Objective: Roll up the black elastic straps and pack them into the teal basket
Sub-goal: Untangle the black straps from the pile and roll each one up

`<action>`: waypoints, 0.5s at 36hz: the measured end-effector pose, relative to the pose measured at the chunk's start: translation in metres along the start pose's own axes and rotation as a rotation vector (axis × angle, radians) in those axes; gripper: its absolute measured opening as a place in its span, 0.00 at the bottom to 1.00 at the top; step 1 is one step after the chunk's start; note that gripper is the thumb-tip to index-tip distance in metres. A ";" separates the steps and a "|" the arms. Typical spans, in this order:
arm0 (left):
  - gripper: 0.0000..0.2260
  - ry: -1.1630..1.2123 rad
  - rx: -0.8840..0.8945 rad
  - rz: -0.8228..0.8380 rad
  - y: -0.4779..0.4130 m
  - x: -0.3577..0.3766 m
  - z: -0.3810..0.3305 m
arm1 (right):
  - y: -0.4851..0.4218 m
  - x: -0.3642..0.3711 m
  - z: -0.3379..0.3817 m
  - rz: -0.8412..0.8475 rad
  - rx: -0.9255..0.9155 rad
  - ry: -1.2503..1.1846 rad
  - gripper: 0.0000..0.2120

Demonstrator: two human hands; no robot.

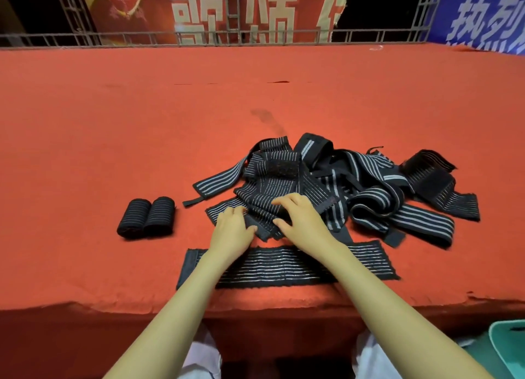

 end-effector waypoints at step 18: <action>0.06 0.920 -0.211 -0.080 -0.022 -0.005 0.022 | -0.043 -0.009 -0.047 -0.316 0.437 -0.414 0.05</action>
Point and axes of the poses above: each hand's wrist, its own y-axis away from the middle knuckle, its own x-axis out of the palm, z = x × y, the point moved 4 cm from there along -y, towards the middle knuckle, and after that the axes turned 1 degree about -x, right-handed, at the moved point
